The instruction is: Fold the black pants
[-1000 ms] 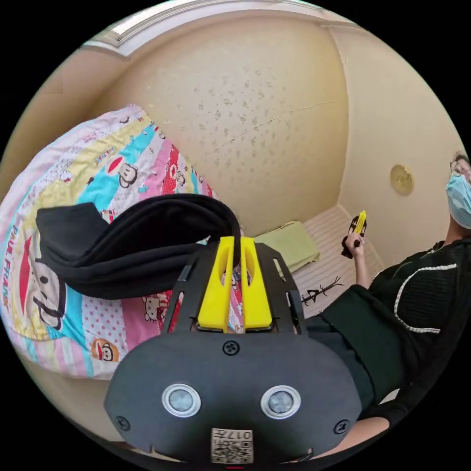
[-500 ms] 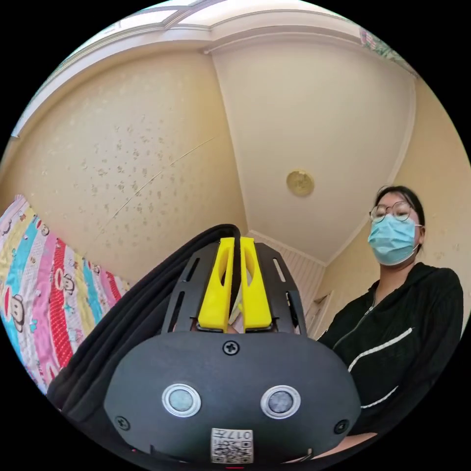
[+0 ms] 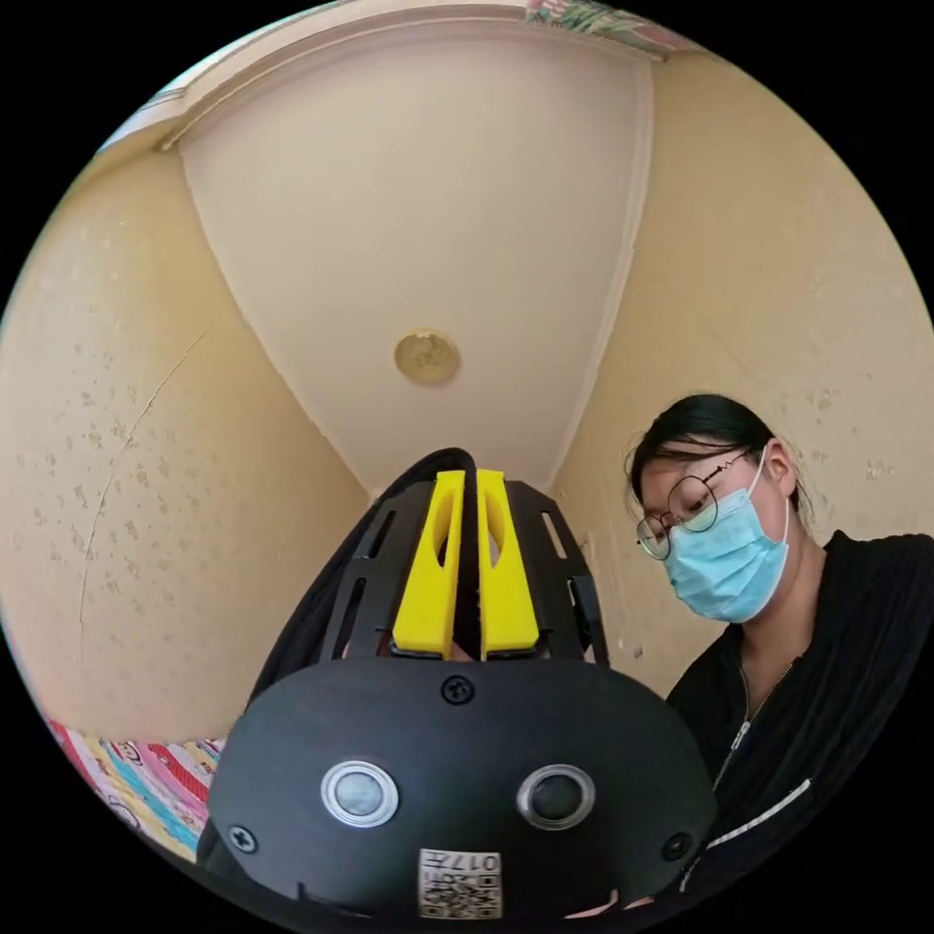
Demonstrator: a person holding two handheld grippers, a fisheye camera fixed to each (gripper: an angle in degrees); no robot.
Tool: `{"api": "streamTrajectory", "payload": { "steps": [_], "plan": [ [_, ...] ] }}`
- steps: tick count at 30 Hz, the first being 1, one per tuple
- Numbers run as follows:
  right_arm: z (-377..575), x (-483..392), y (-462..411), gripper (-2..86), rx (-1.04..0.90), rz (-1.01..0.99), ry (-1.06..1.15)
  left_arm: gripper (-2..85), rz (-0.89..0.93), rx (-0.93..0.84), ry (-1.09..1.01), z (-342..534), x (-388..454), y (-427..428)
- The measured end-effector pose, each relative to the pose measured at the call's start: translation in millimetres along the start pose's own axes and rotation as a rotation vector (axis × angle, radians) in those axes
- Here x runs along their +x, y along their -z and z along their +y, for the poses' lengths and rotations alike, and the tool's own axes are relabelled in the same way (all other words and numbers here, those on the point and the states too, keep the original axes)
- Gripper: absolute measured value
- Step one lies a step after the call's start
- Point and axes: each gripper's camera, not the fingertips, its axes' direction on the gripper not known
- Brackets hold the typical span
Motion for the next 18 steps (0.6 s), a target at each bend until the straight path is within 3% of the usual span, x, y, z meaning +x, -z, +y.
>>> {"api": "streamTrajectory", "payload": {
  "steps": [3,7,10,14,18],
  "plan": [
    [-23,-5,-33,26.4,-0.046,-0.092,0.102,0.6,-0.076,-0.031,-0.036,1,6,-43],
    [-44,-28,-56,11.4,-0.159,-0.155,0.268,0.8,-0.169,-0.051,-0.028,21,2,-66],
    [-67,-32,-47,8.0,-0.337,-0.11,0.336,1.0,-0.373,-0.069,-0.056,35,-10,-58],
    [-95,-11,-24,6.9,-0.308,-0.204,0.268,2.4,-0.673,-0.281,-0.015,57,-55,-41],
    [-131,34,-7,5.5,-0.231,-0.397,0.161,5.0,-0.651,-0.457,0.099,108,-95,-1]
  ]
}}
